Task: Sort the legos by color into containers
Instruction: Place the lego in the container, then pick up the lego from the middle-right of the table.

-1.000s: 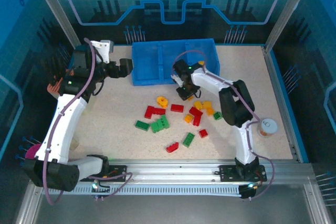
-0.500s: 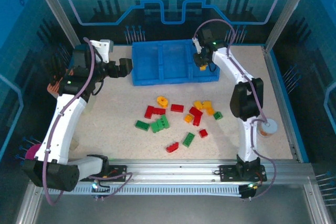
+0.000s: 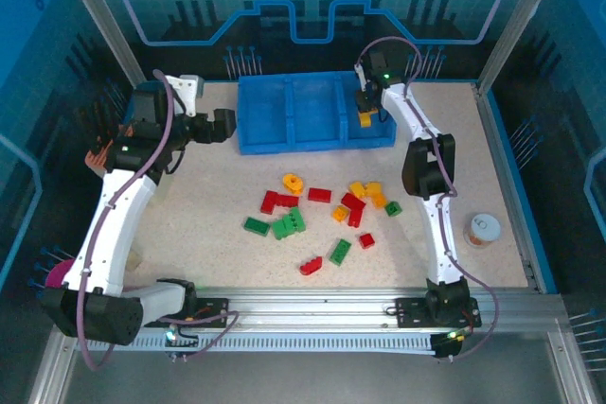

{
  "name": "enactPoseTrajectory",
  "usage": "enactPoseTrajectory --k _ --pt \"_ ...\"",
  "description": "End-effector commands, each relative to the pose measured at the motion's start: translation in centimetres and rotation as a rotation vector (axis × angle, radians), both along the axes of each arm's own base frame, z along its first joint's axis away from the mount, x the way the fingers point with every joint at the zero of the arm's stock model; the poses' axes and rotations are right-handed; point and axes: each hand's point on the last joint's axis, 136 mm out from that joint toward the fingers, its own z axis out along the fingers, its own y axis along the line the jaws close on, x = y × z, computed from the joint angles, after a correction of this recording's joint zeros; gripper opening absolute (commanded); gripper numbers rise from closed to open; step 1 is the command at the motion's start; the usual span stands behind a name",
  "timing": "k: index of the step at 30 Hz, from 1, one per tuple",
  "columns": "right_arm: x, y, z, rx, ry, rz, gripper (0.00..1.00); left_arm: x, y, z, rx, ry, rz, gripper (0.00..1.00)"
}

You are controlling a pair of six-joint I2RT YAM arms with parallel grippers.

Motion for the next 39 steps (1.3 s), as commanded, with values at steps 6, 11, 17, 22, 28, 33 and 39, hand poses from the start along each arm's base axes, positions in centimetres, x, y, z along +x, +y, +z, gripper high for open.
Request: enactPoseTrajectory --k 6,11,17,22,28,33,39 --pt "-0.3 2.3 2.4 0.062 -0.030 0.051 0.55 1.0 -0.8 -0.3 -0.020 0.015 -0.030 0.99" --pt "-2.6 2.1 5.6 0.018 -0.041 0.050 0.60 1.9 -1.6 -0.3 -0.049 0.029 -0.058 0.99" --pt "-9.1 0.9 10.1 0.002 -0.039 0.028 0.63 3.1 -2.1 -0.5 -0.063 0.016 -0.073 0.99" --pt "-17.6 0.3 8.6 0.150 0.114 -0.079 0.69 4.3 -2.9 0.0 -0.070 0.009 -0.107 0.99" --pt "-27.6 -0.5 2.8 0.243 0.280 -0.211 0.75 5.1 -4.0 0.6 -0.060 0.020 -0.157 0.99" --pt "-32.2 -1.8 0.3 0.245 0.316 -0.232 0.78 5.1 -4.5 1.2 -0.051 0.010 -0.176 0.99" --pt "-33.0 -2.9 -1.2 0.196 0.339 -0.238 0.79 4.5 -5.2 1.1 -0.051 0.027 -0.190 0.99"
